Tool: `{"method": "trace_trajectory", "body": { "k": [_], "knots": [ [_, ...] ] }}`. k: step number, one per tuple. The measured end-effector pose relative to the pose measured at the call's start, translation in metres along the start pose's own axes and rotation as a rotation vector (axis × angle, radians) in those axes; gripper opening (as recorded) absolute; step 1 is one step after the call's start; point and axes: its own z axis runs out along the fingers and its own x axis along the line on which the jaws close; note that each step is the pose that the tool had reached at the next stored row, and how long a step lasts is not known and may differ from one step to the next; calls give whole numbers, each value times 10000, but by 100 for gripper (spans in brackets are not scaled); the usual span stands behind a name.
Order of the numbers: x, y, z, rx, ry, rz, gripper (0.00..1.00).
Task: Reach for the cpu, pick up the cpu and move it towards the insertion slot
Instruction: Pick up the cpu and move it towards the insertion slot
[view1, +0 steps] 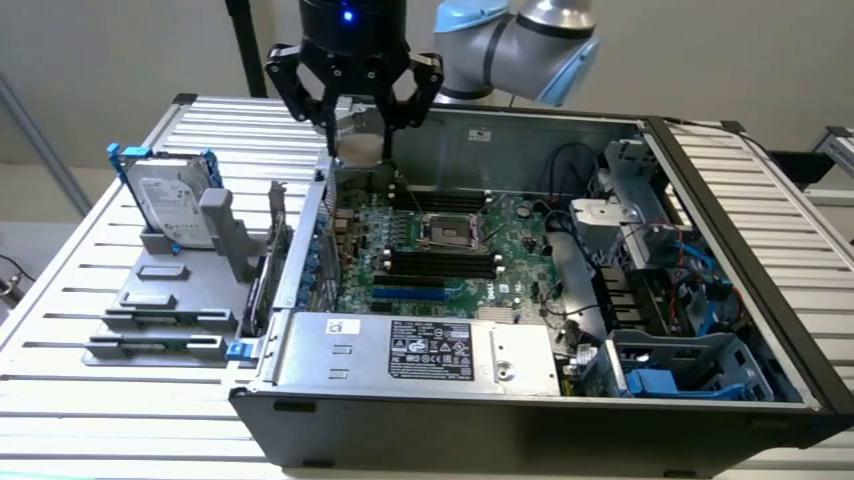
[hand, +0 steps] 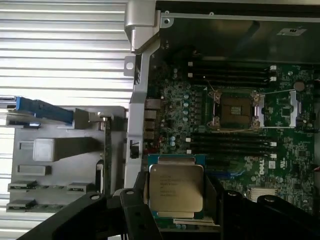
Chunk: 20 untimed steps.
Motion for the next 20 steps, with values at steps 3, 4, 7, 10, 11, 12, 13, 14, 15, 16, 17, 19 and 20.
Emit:
{"method": "trace_trajectory", "body": {
  "k": [3, 4, 7, 10, 11, 12, 13, 14, 15, 16, 17, 19, 20],
  "knots": [
    [-138, 23, 6, 0, 2, 0, 55],
    [-185, 31, 8, 0, 3, 0, 55],
    [-314, 64, 17, -1, 4, 1, 55],
    [-430, 111, 28, 0, 5, 0, 55],
    [-463, 129, 33, 0, 5, 0, 55],
    [-495, 148, 38, 1, 5, 0, 55],
    [-528, 168, 43, 1, 5, 1, 55],
    [-558, 189, 47, 4, 6, 1, 55],
    [-587, 211, 52, 4, 6, 1, 55],
    [-613, 235, 58, 5, 5, 1, 55],
    [-639, 261, 64, 9, 6, 1, 55],
    [-688, 312, 76, 15, 6, 0, 55],
    [-712, 338, 82, 18, 5, 1, 55]
  ]
}}
